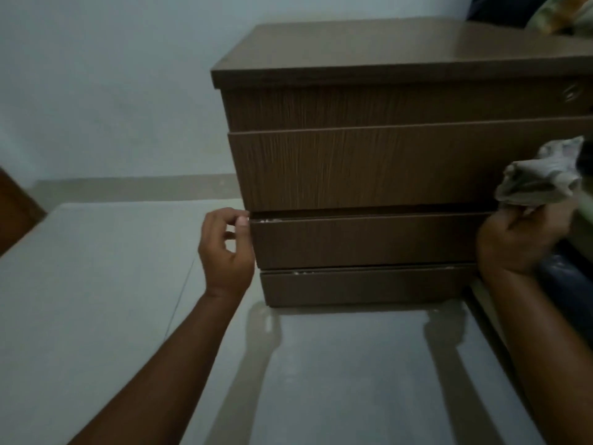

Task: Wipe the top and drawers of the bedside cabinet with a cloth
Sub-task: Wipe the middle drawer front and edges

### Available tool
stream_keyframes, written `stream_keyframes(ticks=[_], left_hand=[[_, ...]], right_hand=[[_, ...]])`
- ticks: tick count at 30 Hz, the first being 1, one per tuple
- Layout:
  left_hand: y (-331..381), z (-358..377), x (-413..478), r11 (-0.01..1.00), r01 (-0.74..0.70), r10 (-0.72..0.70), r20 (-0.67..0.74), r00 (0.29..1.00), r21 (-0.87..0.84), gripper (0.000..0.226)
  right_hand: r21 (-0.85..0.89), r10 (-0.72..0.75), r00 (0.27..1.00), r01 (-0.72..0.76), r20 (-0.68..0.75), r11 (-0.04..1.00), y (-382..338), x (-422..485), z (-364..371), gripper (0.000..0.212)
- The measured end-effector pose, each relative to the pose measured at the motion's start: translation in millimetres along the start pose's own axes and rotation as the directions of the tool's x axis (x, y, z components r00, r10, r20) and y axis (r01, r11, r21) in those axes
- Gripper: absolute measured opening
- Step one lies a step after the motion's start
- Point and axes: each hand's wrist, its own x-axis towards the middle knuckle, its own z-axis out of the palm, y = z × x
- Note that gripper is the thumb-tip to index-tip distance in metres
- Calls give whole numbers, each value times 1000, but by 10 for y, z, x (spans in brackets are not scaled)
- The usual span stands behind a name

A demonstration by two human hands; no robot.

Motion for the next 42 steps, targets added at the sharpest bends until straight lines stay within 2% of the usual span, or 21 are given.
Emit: stream_keyframes(ticks=[2, 4, 6, 8, 13, 16, 18, 20, 22, 24, 26, 28, 30, 31, 33, 35, 37, 40, 42], left_hand=[[-50, -10, -107, 999, 13, -17, 117, 993, 41, 20], [-87, -11, -165, 998, 47, -55, 164, 985, 51, 30], [-95, -12, -153, 997, 44, -54, 186, 981, 59, 32], [-80, -15, -96, 997, 31, -45, 193, 980, 72, 28], [-66, -49, -104, 999, 16, -21, 173, 985, 29, 22], [-54, -93, -198, 999, -51, 49, 151, 987, 3, 20], [-66, -127, -290, 997, -83, 82, 155, 985, -3, 24], [-86, -163, -395, 996, -91, 88, 193, 977, 4, 37], [-117, -171, -491, 989, -140, 125, 275, 953, 36, 53], [-153, -149, -564, 983, -182, 158, 341, 927, 39, 59], [-199, -116, -596, 990, -138, 124, 364, 923, 13, 47], [-231, -92, -626, 996, -66, 45, 329, 943, 53, 28], [-248, -78, -644, 993, -63, 31, 306, 952, 97, 14], [-248, -74, -654, 992, -83, 51, 313, 949, 90, 14], [-212, -73, -636, 997, -64, 41, 348, 937, 53, 32], [-176, -58, -573, 999, -46, 34, 374, 927, 24, 52], [-187, -27, -549, 997, -79, 73, 385, 920, -1, 44], [-170, 25, -545, 997, -63, 76, 367, 927, -47, 66], [-145, 79, -559, 999, -40, 38, 322, 946, -2, 76]], right_hand=[[111, -126, 989, 117, 75, 987, -301, -246, 60, 37], [209, -239, 959, 206, 149, 956, -612, -481, 120, 39], [283, -234, 935, 157, 265, 946, -827, -660, 179, 46], [275, -193, 921, 99, 339, 956, -936, -799, 206, 52], [305, -179, 907, 59, 382, 950, -1142, -872, 233, 51], [324, -189, 891, 51, 412, 945, -1212, -905, 251, 48], [334, -203, 874, 50, 441, 941, -1267, -947, 259, 50], [356, -232, 846, 54, 479, 933, -1353, -1003, 278, 51], [341, -249, 794, 56, 554, 938, -1476, -1078, 316, 53], [304, -254, 719, 62, 646, 950, -1629, -1159, 379, 61], [298, -292, 661, 108, 691, 949, -1796, -1248, 464, 60], [306, -360, 600, 196, 714, 932, -1956, -1330, 549, 60], [270, -406, 529, 318, 745, 909, -2058, -1407, 625, 59], [233, -411, 505, 379, 759, 896, -2081, -1448, 656, 57], [175, -404, 502, 442, 765, 880, -2085, -1503, 704, 51], [146, -388, 524, 443, 758, 884, -2053, -1501, 721, 44], [115, -363, 551, 433, 752, 894, -1964, -1460, 705, 40], [58, -346, 614, 438, 709, 897, -1681, -1352, 642, 33], [28, -343, 657, 441, 671, 897, -1462, -1246, 584, 35]])
